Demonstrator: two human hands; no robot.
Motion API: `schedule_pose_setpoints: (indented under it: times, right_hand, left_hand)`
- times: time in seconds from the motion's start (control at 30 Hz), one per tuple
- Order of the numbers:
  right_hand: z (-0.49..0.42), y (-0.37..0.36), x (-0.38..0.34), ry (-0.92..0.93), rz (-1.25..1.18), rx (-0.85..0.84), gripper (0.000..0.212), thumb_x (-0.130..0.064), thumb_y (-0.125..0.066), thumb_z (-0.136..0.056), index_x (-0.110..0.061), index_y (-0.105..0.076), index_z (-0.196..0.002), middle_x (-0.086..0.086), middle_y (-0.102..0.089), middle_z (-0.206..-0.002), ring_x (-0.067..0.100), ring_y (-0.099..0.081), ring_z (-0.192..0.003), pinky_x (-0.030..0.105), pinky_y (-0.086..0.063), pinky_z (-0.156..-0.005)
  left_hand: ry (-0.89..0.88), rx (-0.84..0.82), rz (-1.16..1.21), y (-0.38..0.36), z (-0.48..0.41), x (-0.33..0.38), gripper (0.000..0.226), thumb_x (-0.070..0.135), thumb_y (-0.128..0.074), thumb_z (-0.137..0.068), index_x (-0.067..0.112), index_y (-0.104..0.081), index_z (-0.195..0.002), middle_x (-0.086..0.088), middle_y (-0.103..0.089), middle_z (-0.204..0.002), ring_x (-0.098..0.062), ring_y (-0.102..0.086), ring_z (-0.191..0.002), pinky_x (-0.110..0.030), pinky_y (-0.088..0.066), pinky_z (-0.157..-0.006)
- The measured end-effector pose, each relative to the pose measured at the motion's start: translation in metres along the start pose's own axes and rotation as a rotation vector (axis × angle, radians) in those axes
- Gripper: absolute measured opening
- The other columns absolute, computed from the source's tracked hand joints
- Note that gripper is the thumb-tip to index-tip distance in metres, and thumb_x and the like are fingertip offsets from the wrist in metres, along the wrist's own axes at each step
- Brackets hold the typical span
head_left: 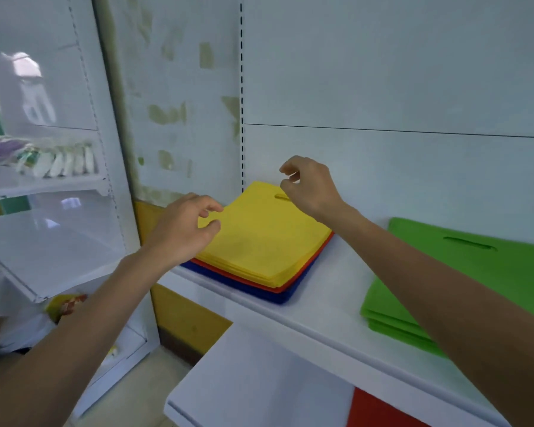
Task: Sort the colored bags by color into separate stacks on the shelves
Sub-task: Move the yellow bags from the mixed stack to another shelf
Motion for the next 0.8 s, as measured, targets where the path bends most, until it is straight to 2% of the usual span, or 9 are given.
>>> schedule_pose_setpoints:
  times: [0.2, 0.3, 0.4, 0.5, 0.57, 0.67, 0.8]
  right_hand:
    - [-0.014, 0.006, 0.025, -0.124, 0.174, 0.090, 0.030, -0.011, -0.053, -0.088, -0.006, -0.058, -0.117, 0.009, -0.059, -0.120, 0.022, -0.057, -0.106, 0.038, -0.047, -0.091]
    - [-0.013, 0.010, 0.033, -0.195, 0.330, 0.119, 0.031, -0.012, -0.051, -0.089, -0.007, -0.056, -0.118, 0.010, -0.058, -0.119, 0.025, -0.056, -0.107, 0.040, -0.046, -0.090]
    - [-0.003, 0.000, 0.040, -0.282, 0.436, 0.103, 0.032, -0.013, -0.050, -0.090, -0.006, -0.054, -0.121, 0.012, -0.056, -0.119, 0.027, -0.055, -0.106, 0.037, -0.046, -0.088]
    - [0.011, -0.013, 0.047, -0.437, 0.425, 0.117, 0.036, -0.018, -0.051, -0.092, -0.002, -0.048, -0.125, 0.016, -0.054, -0.121, 0.029, -0.052, -0.109, 0.033, -0.041, -0.086]
    - [0.025, -0.029, 0.057, -0.620, 0.394, 0.084, 0.045, -0.028, -0.051, -0.094, 0.000, -0.042, -0.127, 0.019, -0.050, -0.124, 0.032, -0.049, -0.114, 0.036, -0.041, -0.089]
    - [0.048, -0.053, 0.070, -0.851, 0.478, 0.025, 0.052, -0.036, -0.046, -0.095, 0.001, -0.036, -0.129, 0.020, -0.040, -0.132, 0.035, -0.040, -0.122, 0.040, -0.039, -0.095]
    - [0.058, -0.053, 0.068, -0.904, 0.605, 0.166, 0.041, -0.024, -0.045, -0.095, 0.002, -0.037, -0.126, 0.020, -0.038, -0.131, 0.034, -0.040, -0.120, 0.040, -0.042, -0.091]
  left_hand:
    - [-0.070, -0.125, 0.042, -0.026, -0.050, -0.035, 0.020, 0.016, -0.059, -0.088, 0.017, -0.062, -0.108, -0.002, -0.054, -0.113, -0.011, -0.052, -0.101, -0.024, -0.038, -0.081]
    - [-0.009, -0.235, 0.098, -0.039, -0.073, -0.065, 0.018, 0.020, -0.059, -0.088, 0.021, -0.062, -0.105, -0.002, -0.054, -0.116, -0.011, -0.051, -0.101, -0.025, -0.038, -0.080]
    - [0.048, -0.310, 0.114, -0.049, -0.088, -0.098, 0.025, 0.020, -0.059, -0.087, 0.020, -0.062, -0.112, -0.003, -0.056, -0.123, -0.018, -0.053, -0.108, -0.029, -0.040, -0.084]
    - [0.038, -0.417, 0.098, -0.068, -0.093, -0.117, 0.031, 0.021, -0.056, -0.090, 0.016, -0.057, -0.121, -0.008, -0.052, -0.132, -0.023, -0.050, -0.119, -0.030, -0.037, -0.091]
    - [0.015, -0.501, 0.123, -0.081, -0.090, -0.120, 0.032, 0.022, -0.053, -0.093, 0.015, -0.056, -0.124, -0.009, -0.049, -0.136, -0.023, -0.045, -0.125, -0.027, -0.034, -0.091]
    - [-0.007, -0.455, 0.179, -0.085, -0.092, -0.122, 0.032, 0.020, -0.054, -0.092, 0.012, -0.057, -0.123, -0.010, -0.051, -0.134, -0.023, -0.045, -0.124, -0.028, -0.035, -0.093]
    - [-0.007, -0.267, 0.237, -0.076, -0.095, -0.125, 0.036, 0.018, -0.064, -0.086, 0.007, -0.060, -0.119, -0.013, -0.059, -0.123, -0.025, -0.054, -0.114, -0.033, -0.039, -0.098]
Point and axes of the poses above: each hand's wrist, its own z-axis away from the middle knuckle, its own y-axis out of the back of the hand, x = y × z, the point moved 8 cm from there along -z, towards the middle knuckle
